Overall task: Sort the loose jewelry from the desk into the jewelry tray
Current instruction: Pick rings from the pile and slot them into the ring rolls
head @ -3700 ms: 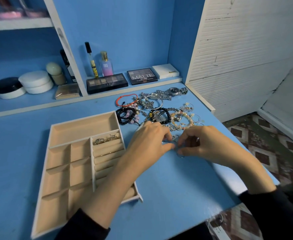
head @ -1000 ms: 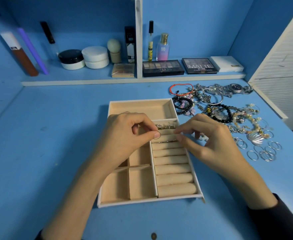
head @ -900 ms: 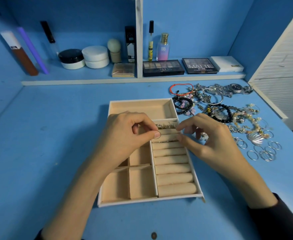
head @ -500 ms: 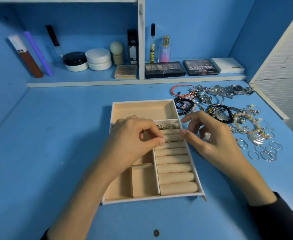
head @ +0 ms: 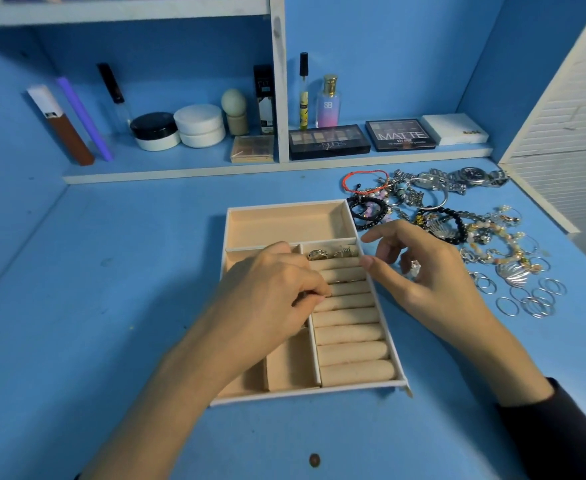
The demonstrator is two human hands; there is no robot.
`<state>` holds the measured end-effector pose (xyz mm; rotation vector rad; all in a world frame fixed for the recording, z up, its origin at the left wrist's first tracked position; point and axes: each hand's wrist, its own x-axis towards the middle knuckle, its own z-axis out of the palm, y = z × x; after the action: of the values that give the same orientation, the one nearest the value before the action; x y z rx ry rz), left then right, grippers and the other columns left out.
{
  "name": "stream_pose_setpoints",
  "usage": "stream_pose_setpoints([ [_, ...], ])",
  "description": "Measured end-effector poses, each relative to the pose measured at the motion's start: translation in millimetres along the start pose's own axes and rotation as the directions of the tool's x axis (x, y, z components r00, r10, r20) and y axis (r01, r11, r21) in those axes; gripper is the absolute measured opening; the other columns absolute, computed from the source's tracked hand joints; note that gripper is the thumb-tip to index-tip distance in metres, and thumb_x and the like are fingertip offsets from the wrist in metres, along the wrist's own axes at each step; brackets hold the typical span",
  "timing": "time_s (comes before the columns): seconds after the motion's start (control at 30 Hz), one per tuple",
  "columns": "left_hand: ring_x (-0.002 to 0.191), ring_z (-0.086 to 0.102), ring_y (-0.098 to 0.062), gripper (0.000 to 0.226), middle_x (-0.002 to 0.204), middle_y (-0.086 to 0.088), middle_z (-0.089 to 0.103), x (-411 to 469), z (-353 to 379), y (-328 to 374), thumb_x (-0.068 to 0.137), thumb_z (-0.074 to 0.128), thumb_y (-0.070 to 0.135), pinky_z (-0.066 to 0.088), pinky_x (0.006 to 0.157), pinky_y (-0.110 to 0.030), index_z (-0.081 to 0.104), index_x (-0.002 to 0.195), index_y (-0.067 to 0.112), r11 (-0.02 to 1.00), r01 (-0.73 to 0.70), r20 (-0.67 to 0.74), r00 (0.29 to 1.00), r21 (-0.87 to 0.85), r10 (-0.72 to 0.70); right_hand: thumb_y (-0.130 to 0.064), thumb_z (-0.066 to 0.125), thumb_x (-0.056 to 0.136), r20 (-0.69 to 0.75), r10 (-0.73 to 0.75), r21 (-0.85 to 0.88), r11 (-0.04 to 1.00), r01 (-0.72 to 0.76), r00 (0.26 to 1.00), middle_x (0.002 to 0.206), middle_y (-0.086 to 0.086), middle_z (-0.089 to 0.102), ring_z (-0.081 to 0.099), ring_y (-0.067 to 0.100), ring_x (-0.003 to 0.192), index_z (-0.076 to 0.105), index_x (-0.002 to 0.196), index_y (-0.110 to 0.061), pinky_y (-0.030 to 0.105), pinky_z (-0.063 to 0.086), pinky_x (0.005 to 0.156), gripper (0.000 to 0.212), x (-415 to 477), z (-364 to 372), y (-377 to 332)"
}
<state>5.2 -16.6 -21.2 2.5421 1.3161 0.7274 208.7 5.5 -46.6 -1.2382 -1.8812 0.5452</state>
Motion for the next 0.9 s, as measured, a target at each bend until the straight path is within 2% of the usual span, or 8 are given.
stream_pose_setpoints([
  [0.1,0.069,0.049,-0.008,0.016,0.069,0.014,0.063,0,-1,2,0.077,0.067,0.020,0.053,0.057,-0.036,0.073,0.090,0.025,1.000,0.022,-0.022,1.000,0.002,-0.022,-0.030,0.060,0.081,-0.003,-0.006,-0.004,1.000,0.006,1.000,0.072,-0.001,0.056,0.051,0.012,0.075,0.060,0.094,-0.024,0.017,0.037,0.065,0.015,0,0,0],
  [0.2,0.069,0.048,-0.008,0.007,0.069,0.013,0.063,0,-2,3,0.076,0.067,0.020,0.052,0.055,-0.037,0.073,0.080,0.023,1.000,0.008,-0.027,1.000,0.020,-0.007,-0.029,0.060,0.081,-0.009,-0.007,-0.002,1.000,0.007,1.000,0.072,-0.001,0.056,0.051,0.013,0.075,0.061,0.095,-0.023,0.017,0.036,0.065,0.015,0,0,0],
  [0.47,0.073,0.050,-0.011,0.023,0.071,0.012,0.066,1,-6,7,0.074,0.055,0.017,0.053,0.052,-0.036,0.075,0.082,0.024,0.990,0.016,0.007,1.000,0.141,-0.017,-0.030,0.058,0.081,-0.030,-0.004,0.008,1.000,0.004,1.000,0.072,-0.004,0.056,0.052,0.013,0.075,0.061,0.095,-0.023,0.022,0.037,0.066,0.016,1,-1,0],
  [0.63,0.080,0.044,-0.005,0.020,0.080,0.014,0.065,1,-9,11,0.079,0.061,0.012,0.052,0.061,-0.033,0.075,0.086,0.025,0.990,0.058,0.063,0.996,0.131,-0.067,-0.030,0.058,0.081,-0.032,-0.004,0.002,1.000,0.004,0.999,0.072,-0.004,0.056,0.053,0.015,0.075,0.061,0.096,-0.022,0.023,0.037,0.066,0.016,0,-1,-1],
  [0.8,0.086,0.041,-0.002,0.024,0.088,0.017,0.062,3,-10,14,0.086,0.055,0.017,0.048,0.072,-0.027,0.073,0.097,0.028,0.987,0.100,0.115,0.987,0.124,-0.115,-0.029,0.058,0.081,-0.036,-0.006,0.003,1.000,0.006,0.999,0.072,-0.003,0.056,0.052,0.014,0.074,0.061,0.095,-0.022,0.022,0.037,0.065,0.016,0,-2,-2],
  [0.9,0.087,0.043,-0.002,0.025,0.088,0.019,0.061,4,-11,13,0.086,0.054,0.018,0.049,0.075,-0.030,0.072,0.099,0.030,0.986,0.124,0.132,0.982,0.111,-0.139,-0.029,0.058,0.081,-0.048,0.010,0.019,1.000,-0.009,0.999,0.072,-0.003,0.056,0.052,0.015,0.074,0.061,0.094,-0.022,0.024,0.038,0.063,0.016,1,-2,-2],
])
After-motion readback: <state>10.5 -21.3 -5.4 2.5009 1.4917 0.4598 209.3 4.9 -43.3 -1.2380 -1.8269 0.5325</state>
